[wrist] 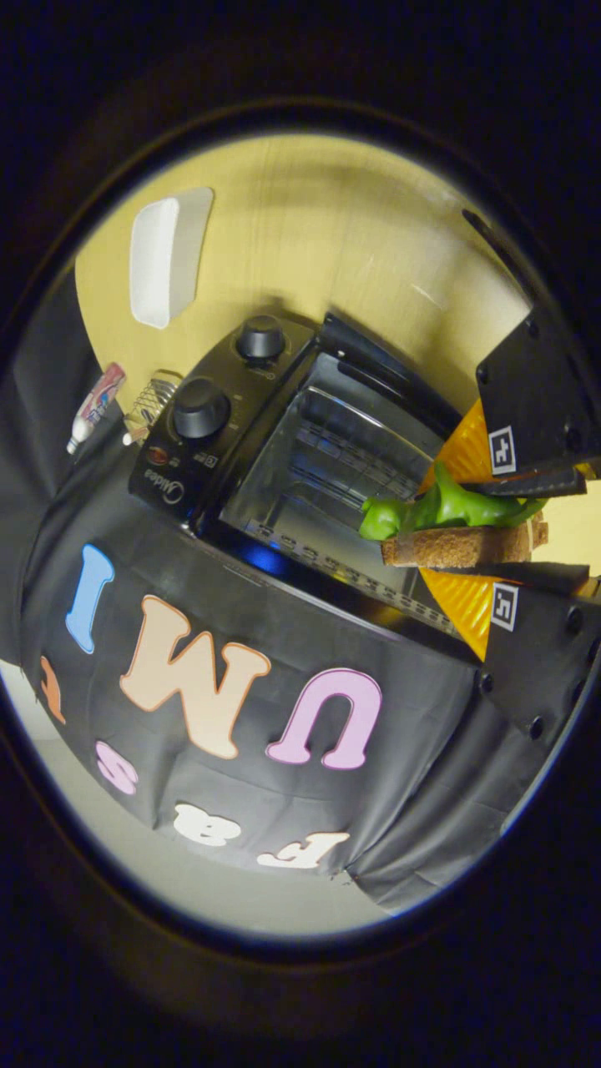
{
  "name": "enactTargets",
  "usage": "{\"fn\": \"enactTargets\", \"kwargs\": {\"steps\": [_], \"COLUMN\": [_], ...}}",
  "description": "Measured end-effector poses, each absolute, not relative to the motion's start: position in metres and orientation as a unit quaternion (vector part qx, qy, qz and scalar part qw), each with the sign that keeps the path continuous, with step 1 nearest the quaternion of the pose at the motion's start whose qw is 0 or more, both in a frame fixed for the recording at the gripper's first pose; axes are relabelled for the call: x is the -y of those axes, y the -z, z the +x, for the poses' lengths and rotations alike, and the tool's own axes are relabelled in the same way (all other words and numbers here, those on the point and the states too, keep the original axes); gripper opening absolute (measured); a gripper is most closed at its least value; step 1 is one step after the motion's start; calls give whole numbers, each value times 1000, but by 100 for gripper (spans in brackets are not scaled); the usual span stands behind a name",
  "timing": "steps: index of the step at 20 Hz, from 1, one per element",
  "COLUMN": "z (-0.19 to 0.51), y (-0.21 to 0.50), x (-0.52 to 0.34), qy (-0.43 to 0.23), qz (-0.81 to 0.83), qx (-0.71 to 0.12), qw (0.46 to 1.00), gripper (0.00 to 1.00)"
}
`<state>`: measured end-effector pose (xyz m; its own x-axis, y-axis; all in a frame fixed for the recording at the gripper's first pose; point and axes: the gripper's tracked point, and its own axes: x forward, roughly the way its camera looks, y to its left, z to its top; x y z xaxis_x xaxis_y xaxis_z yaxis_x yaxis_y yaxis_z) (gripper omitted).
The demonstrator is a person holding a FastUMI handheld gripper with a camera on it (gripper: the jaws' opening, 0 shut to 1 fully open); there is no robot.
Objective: Open the toaster oven, put the food inside, and close the toaster oven door.
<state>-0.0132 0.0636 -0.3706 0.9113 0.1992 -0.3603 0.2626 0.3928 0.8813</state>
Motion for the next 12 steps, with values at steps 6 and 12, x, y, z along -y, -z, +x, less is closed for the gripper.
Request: {"fn": "enactTargets", "kwargs": {"steps": [6,12], "z": [19,43], "y": [381,391], "x": [-59,-57], "qy": [36,38], "qz": [582,593], "qx": [-190,-180], "qw": [790,784], "gripper": [33,33]}}
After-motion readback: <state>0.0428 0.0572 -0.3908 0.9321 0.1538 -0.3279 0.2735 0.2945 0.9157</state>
